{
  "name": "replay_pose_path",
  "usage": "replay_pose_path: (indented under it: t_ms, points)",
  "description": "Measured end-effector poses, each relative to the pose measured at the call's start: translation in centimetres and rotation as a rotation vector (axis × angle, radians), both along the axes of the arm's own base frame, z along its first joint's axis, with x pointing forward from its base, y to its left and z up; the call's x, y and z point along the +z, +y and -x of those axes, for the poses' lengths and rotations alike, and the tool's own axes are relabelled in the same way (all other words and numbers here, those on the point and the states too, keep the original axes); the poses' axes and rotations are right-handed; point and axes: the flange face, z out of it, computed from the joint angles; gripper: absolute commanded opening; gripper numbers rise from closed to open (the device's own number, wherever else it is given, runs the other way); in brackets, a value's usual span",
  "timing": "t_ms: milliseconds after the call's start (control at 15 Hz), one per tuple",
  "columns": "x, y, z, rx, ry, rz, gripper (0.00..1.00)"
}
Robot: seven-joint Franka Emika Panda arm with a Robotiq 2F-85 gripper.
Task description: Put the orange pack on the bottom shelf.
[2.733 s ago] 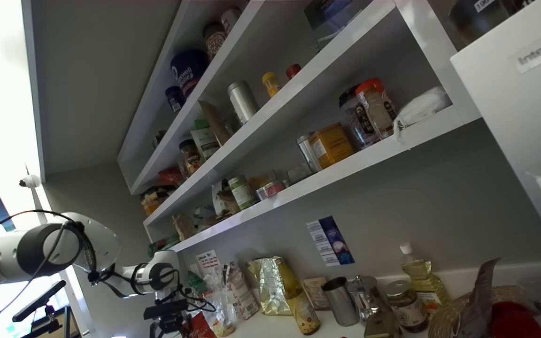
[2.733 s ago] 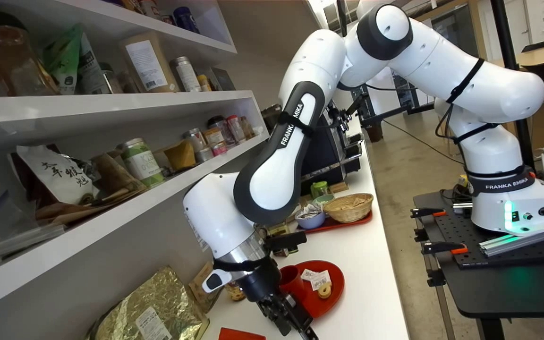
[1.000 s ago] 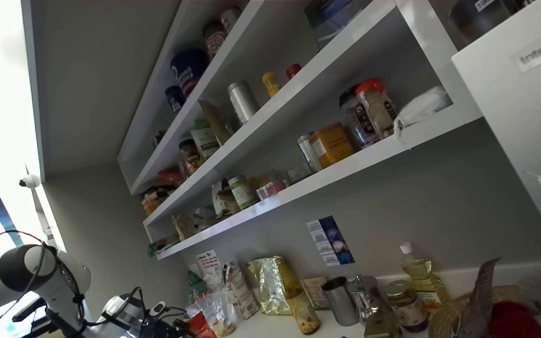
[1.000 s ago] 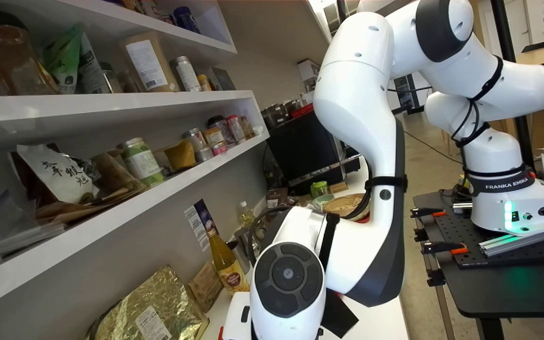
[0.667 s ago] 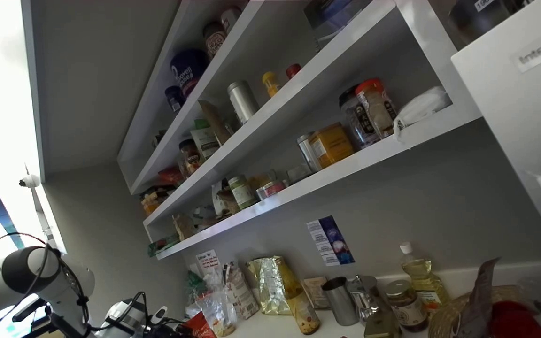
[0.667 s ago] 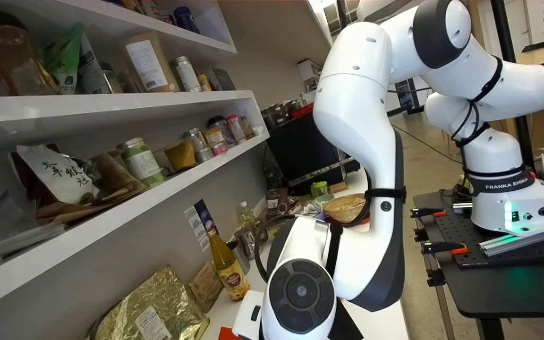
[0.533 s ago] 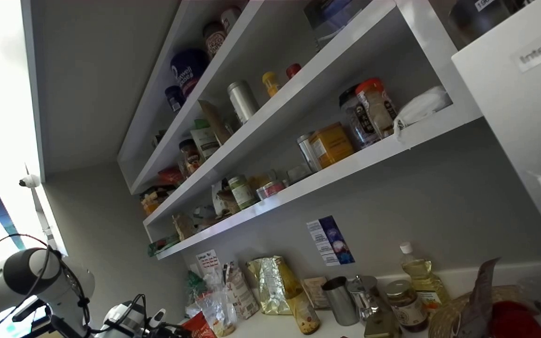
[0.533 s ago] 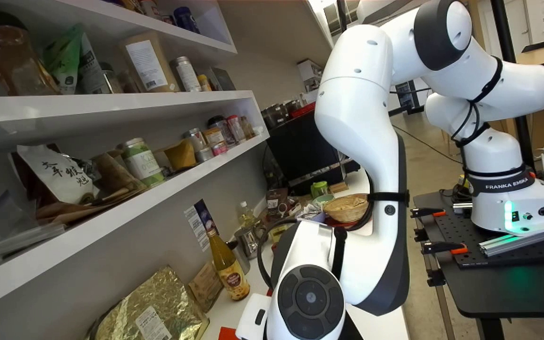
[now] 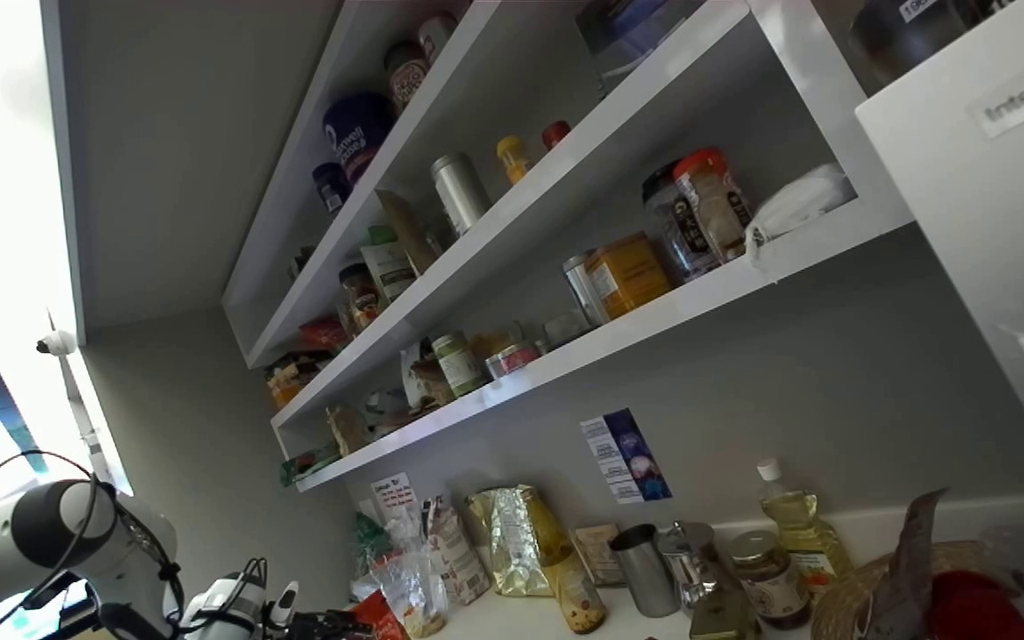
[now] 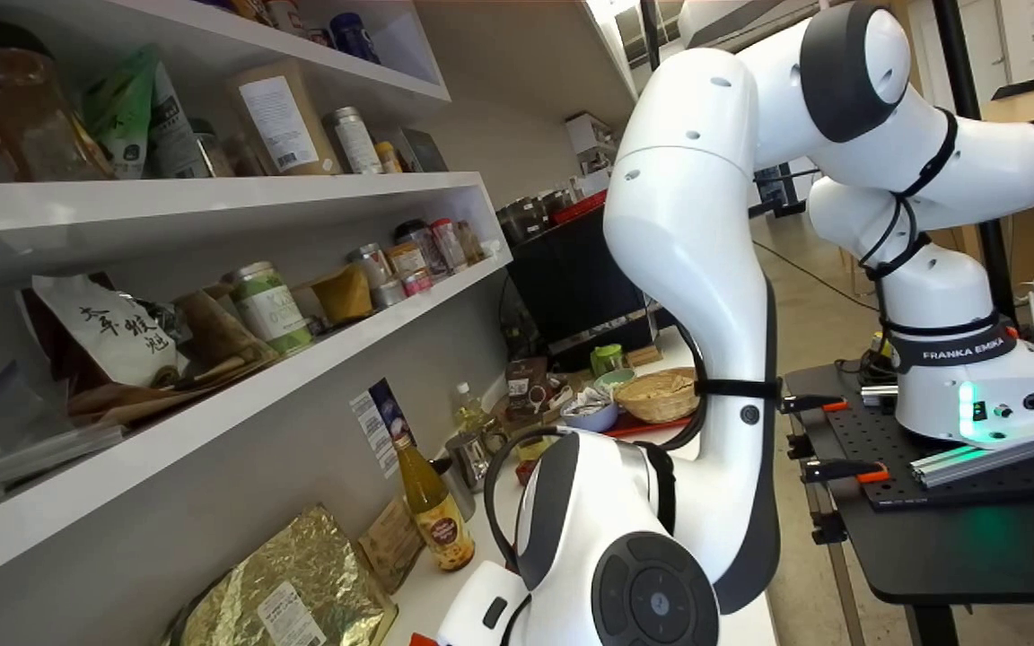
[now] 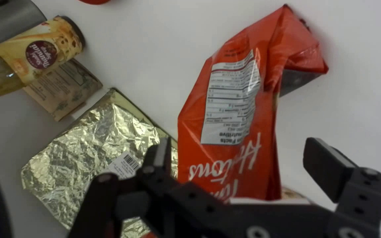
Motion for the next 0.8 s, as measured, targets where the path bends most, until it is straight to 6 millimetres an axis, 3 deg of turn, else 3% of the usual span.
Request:
replay_pose_path:
  t_ms: [200,667,800]
  points:
    - [-0.3,0.2,-0.5,-0.010,-0.065,-0.039,0.60]
    - [-2.1,0.1,-0.2,-0.021,-0.082,-0.078,0.05]
    - [-2.2,0.2,0.0,-0.020,-0.076,-0.081,0.00]
